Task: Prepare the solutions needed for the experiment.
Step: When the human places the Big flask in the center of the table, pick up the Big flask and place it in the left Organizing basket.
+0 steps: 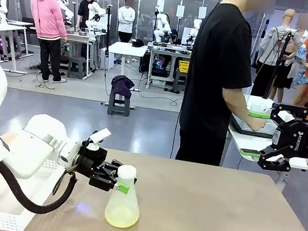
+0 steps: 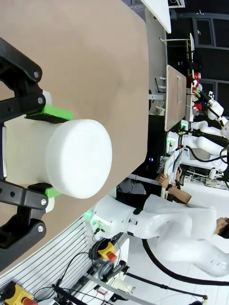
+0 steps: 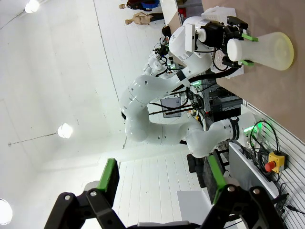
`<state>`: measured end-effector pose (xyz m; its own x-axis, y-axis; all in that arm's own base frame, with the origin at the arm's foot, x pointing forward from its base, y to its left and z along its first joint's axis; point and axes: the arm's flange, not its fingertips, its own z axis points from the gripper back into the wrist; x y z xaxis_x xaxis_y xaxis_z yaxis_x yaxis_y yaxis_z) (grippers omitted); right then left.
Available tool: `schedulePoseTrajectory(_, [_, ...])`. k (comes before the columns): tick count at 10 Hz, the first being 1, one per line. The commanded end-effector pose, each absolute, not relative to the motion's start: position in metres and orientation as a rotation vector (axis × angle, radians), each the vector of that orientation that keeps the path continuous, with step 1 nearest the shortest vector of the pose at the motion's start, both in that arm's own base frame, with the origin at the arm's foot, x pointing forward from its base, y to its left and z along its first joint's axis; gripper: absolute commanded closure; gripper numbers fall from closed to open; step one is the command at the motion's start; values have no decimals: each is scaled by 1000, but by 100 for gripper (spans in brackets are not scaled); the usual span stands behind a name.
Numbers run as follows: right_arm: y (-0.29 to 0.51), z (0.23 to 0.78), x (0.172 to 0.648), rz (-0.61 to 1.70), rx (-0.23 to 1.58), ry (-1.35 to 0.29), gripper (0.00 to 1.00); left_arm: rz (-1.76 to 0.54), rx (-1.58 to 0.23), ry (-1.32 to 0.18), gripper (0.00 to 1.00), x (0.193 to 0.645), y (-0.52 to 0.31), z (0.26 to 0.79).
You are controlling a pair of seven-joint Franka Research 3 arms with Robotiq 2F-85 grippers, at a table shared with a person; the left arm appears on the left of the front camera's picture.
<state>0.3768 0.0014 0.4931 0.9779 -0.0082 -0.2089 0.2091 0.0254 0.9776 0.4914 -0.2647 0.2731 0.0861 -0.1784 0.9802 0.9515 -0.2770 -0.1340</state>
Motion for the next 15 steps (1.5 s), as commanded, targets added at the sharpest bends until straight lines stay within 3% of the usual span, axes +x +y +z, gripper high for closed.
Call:
schedulePoseTrajectory(1, [1, 494, 377, -177, 1544, 165, 10, -1426, -1376, -819, 100, 489, -257, 273])
schedulePoseTrajectory(9, [1, 494, 377, -177, 1544, 165, 10, -1499, -1326, -881, 100, 465, -221, 376])
schedulePoseTrajectory(15, [1, 494, 377, -177, 1544, 165, 10, -1446, -1150, -1113, 100, 443, -92, 460])
